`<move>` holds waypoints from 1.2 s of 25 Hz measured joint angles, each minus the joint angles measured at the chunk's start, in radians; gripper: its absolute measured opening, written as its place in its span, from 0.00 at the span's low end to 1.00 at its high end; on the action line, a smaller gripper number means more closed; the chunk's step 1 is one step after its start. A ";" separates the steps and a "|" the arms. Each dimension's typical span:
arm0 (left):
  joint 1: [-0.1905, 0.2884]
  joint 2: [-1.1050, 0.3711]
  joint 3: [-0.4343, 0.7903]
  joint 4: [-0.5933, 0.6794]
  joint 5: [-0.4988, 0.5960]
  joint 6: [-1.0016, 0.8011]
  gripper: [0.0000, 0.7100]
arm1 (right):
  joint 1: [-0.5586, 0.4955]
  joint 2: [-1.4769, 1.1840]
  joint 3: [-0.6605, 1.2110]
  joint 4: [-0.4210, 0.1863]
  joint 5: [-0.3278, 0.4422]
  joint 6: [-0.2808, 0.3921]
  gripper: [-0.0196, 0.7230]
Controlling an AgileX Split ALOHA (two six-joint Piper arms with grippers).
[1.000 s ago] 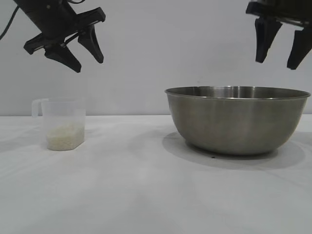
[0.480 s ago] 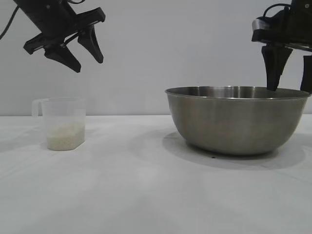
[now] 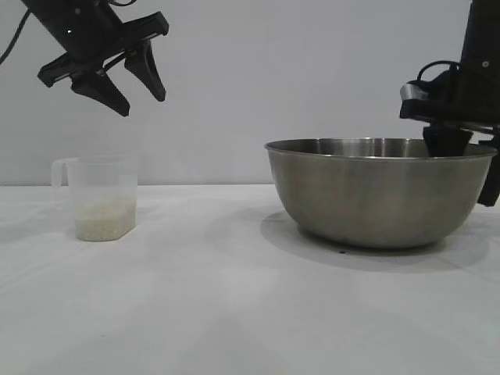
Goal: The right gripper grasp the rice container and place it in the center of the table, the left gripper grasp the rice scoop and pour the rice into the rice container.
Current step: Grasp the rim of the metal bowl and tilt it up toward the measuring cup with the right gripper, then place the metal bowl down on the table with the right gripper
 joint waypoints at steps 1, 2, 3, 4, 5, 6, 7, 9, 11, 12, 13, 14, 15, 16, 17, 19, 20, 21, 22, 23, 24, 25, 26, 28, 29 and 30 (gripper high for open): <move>0.000 0.000 0.000 0.000 0.000 0.000 0.50 | 0.000 0.000 0.000 0.015 0.000 -0.017 0.03; 0.000 0.000 0.000 0.000 0.000 0.000 0.50 | 0.000 0.000 0.000 0.041 0.000 -0.027 0.03; 0.000 0.000 0.000 0.000 0.000 0.000 0.50 | 0.000 0.000 0.000 0.061 0.000 -0.035 0.03; 0.000 0.000 0.000 0.000 0.000 0.000 0.50 | 0.000 0.000 0.000 0.071 -0.003 -0.046 0.03; 0.000 0.000 0.000 0.000 0.000 0.000 0.50 | 0.004 0.000 0.000 0.081 -0.003 -0.062 0.03; 0.000 0.000 0.000 0.000 0.000 0.000 0.50 | 0.009 0.000 0.000 0.092 -0.004 -0.070 0.03; 0.000 0.000 0.000 0.000 0.000 0.000 0.50 | 0.011 -0.003 0.000 0.104 -0.004 -0.078 0.03; 0.000 0.000 0.000 0.000 0.000 0.000 0.50 | 0.023 -0.018 0.000 0.135 -0.005 -0.087 0.03; 0.000 0.000 0.000 0.000 0.000 0.000 0.50 | 0.039 -0.044 0.000 0.154 -0.005 -0.092 0.03; 0.000 0.000 0.000 0.000 0.000 0.000 0.50 | 0.045 -0.054 0.000 0.159 -0.005 -0.094 0.03; 0.000 0.000 0.000 0.000 0.000 0.000 0.50 | 0.055 -0.059 0.000 0.165 -0.005 -0.096 0.03; 0.000 0.000 0.000 0.000 0.000 0.000 0.50 | 0.066 -0.060 0.000 0.167 -0.005 -0.096 0.03; 0.000 0.000 0.000 0.000 0.000 0.000 0.50 | 0.076 -0.060 0.000 0.169 -0.005 -0.098 0.03; 0.000 0.000 0.000 0.000 0.000 0.000 0.50 | 0.088 -0.058 0.000 0.169 -0.005 -0.098 0.03; 0.000 0.000 0.000 0.000 0.000 0.000 0.50 | 0.101 -0.056 0.000 0.169 -0.005 -0.098 0.03; 0.000 0.000 0.000 0.000 0.000 0.000 0.50 | 0.120 -0.052 0.000 0.170 -0.005 -0.100 0.03; 0.000 0.000 0.000 0.000 0.000 0.000 0.50 | 0.129 -0.047 0.000 0.174 -0.005 -0.100 0.03; 0.000 0.000 0.000 0.000 0.000 0.000 0.50 | 0.138 -0.041 0.000 0.175 -0.005 -0.101 0.03; 0.000 0.000 0.000 0.000 0.000 0.000 0.50 | 0.141 -0.036 0.000 0.177 -0.005 -0.101 0.03; 0.000 0.000 0.000 0.000 0.000 0.000 0.50 | 0.145 -0.025 0.000 0.177 -0.005 -0.101 0.03; 0.000 0.000 0.000 0.000 0.002 0.000 0.50 | 0.147 -0.019 0.000 0.177 -0.005 -0.102 0.03; 0.000 0.000 0.000 0.000 0.002 0.000 0.50 | 0.149 -0.009 0.000 0.177 -0.007 -0.102 0.03; 0.000 0.000 0.000 0.000 0.002 0.000 0.50 | 0.149 -0.002 0.000 0.177 -0.007 -0.102 0.03; 0.000 0.000 0.000 0.000 0.002 0.000 0.50 | 0.149 0.008 0.000 0.173 -0.008 -0.102 0.03; 0.000 0.000 0.000 0.000 0.004 0.000 0.50 | 0.150 0.010 0.000 0.173 -0.009 -0.102 0.03; 0.000 0.000 0.000 0.000 0.006 0.000 0.50 | 0.150 0.010 0.000 0.175 -0.009 -0.103 0.03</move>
